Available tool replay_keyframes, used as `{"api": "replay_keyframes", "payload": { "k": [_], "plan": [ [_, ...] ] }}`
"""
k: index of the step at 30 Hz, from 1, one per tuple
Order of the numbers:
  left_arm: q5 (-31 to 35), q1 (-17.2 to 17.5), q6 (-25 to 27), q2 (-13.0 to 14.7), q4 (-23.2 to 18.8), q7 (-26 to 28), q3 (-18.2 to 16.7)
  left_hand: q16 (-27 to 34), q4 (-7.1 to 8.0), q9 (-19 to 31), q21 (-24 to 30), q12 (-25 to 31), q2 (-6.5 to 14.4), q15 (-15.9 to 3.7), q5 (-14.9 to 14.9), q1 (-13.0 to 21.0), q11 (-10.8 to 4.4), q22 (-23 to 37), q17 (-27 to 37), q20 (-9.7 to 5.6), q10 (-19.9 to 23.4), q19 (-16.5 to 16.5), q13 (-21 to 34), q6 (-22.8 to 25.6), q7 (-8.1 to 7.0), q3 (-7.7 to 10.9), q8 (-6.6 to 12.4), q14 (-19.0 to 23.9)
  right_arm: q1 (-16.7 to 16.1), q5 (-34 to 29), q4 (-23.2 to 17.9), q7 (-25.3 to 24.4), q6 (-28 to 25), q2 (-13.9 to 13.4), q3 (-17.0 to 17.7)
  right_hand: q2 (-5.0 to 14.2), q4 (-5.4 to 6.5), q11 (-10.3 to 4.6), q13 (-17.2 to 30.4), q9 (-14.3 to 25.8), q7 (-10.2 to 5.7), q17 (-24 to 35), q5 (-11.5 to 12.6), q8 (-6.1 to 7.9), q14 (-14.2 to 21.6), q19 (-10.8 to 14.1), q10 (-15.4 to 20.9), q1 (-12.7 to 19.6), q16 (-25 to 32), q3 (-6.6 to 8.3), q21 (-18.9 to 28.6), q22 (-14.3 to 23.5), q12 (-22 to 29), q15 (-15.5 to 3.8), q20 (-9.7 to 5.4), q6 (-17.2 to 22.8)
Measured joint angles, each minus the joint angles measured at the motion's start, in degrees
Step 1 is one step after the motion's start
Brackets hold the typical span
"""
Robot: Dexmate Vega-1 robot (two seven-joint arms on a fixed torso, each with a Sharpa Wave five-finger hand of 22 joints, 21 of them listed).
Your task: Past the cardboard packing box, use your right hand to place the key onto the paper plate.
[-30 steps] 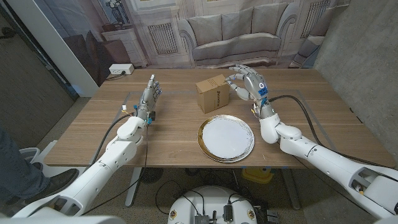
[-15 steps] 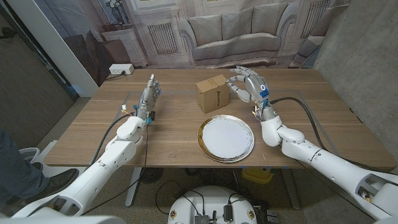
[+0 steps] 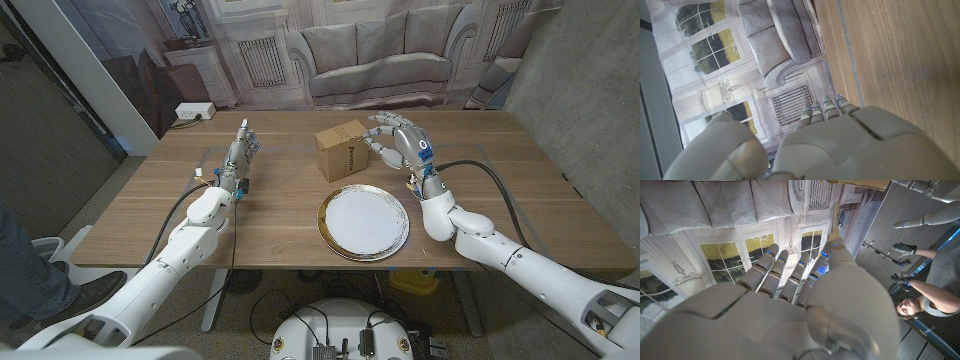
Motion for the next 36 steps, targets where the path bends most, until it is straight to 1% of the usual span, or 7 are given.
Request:
{"api": "replay_keyframes", "payload": {
  "k": [12, 14, 17, 20, 30, 32, 36],
  "plan": [
    [0.2, 0.3, 0.1, 0.1, -0.6, 0.5, -0.2, 0.0, -0.24, 0.0, 0.0, 0.0, 0.0, 0.00, 0.0, 0.0, 0.00, 0.0, 0.0, 0.00, 0.0, 0.0, 0.0, 0.3, 0.32, -0.24, 0.00, 0.0, -2.6, 1.0, -3.3, 3.3, 0.1, -1.3, 1.8, 0.00, 0.00, 0.00, 0.0, 0.0, 0.32, 0.0, 0.0, 0.05, -0.2, 0.0, 0.0, 0.0, -0.2, 0.00, -0.2, 0.0, -0.2, -0.23, 0.00, 0.3],
    [0.2, 0.4, 0.1, 0.2, -0.7, 0.6, -0.2, 0.0, -0.24, 0.0, 0.0, 0.0, 0.0, 0.00, 0.0, 0.0, 0.00, 0.0, 0.0, 0.00, 0.0, 0.0, 0.0, 0.3, 0.32, -0.24, 0.00, 0.0, -3.2, 1.2, -4.1, 4.0, 0.0, -1.6, 2.2, 0.00, 0.00, -0.02, 0.0, 0.0, 0.32, 0.0, 0.0, 0.05, -0.5, 0.0, 0.0, 0.0, -0.2, 0.00, -0.2, 0.0, -0.2, 0.08, 0.00, 0.3],
    [0.2, 0.5, 0.1, 0.2, -0.8, 0.8, -0.3, 0.0, -0.24, 0.0, 0.0, 0.0, 0.0, 0.00, 0.0, 0.0, 0.00, 0.0, 0.0, 0.00, 0.0, 0.0, 0.0, 0.3, 0.32, -0.24, 0.00, 0.0, -3.8, 1.3, -4.9, 4.7, -0.2, -1.8, 2.6, 0.00, 0.18, -0.33, 0.0, 0.0, 0.33, 0.0, 0.0, 0.05, -0.5, 0.0, -0.3, 0.0, -0.2, -0.17, -0.2, 0.0, -0.4, 0.08, 0.00, 0.3],
    [0.2, 0.6, 0.1, 0.2, -1.0, 0.9, -0.4, 0.0, -0.24, 0.0, 0.0, 0.0, 0.0, 0.00, 0.0, 0.0, 0.00, 0.0, 0.0, 0.00, 0.0, 0.0, 0.0, 0.3, 0.32, -0.24, 0.00, 0.0, -4.6, 1.6, -6.0, 5.8, -0.4, -2.1, 3.1, 0.00, 0.18, -0.10, 0.0, 0.0, 0.33, 0.0, 0.0, 0.04, -0.7, -0.1, -0.6, 0.0, -0.2, -0.18, -0.2, 0.0, -0.4, -0.13, 0.05, 0.3],
    [0.2, 0.7, 0.3, 0.4, -1.1, 1.0, -0.4, 0.0, -0.23, 0.0, 0.0, 0.0, 0.0, 0.00, 0.0, 0.0, 0.00, 0.0, 0.0, 0.00, 0.0, 0.0, 0.0, 0.3, 0.32, -0.23, 0.00, 0.0, -6.6, 3.2, -8.2, 8.9, -0.5, -2.6, 4.4, 0.00, 0.17, 0.00, 0.0, -0.2, 0.33, 0.0, 0.0, 0.01, -1.2, -0.3, -1.1, 0.0, -0.2, -0.17, -0.4, 0.0, -0.7, 0.09, -0.11, 0.3],
    [0.2, 0.7, 0.4, 0.4, -1.2, 1.0, -0.4, 0.0, -0.24, 0.0, 0.0, 0.0, 0.0, 0.00, 0.0, 0.0, 0.00, 0.0, 0.0, 0.00, 0.0, 0.0, 0.0, 0.3, 0.32, -0.23, 0.00, 0.0, -7.2, 3.6, -8.9, 9.6, -0.5, -2.7, 4.8, 0.00, 0.17, -0.02, 0.0, -0.3, 0.33, 0.0, 0.0, 0.00, -1.2, -0.6, -1.3, 0.0, -0.2, -0.17, -0.5, 0.0, -0.7, 0.09, 0.11, 0.3],
    [0.2, 0.7, 0.4, 0.4, -1.2, 1.0, -0.4, 0.0, -0.23, 0.0, 0.0, 0.0, 0.0, 0.00, 0.0, 0.0, 0.00, 0.0, 0.0, 0.00, 0.0, 0.0, 0.0, 0.3, 0.32, -0.23, 0.00, 0.0, -8.1, 4.3, -9.8, 10.6, -0.5, -2.8, 5.4, 0.00, 0.16, -0.11, 0.0, -0.3, 0.34, 0.0, 0.0, -0.03, -1.5, -0.5, -1.4, 0.0, -0.2, -0.16, -0.5, 0.0, -0.7, -0.21, 0.10, 0.3]
  ]
}}
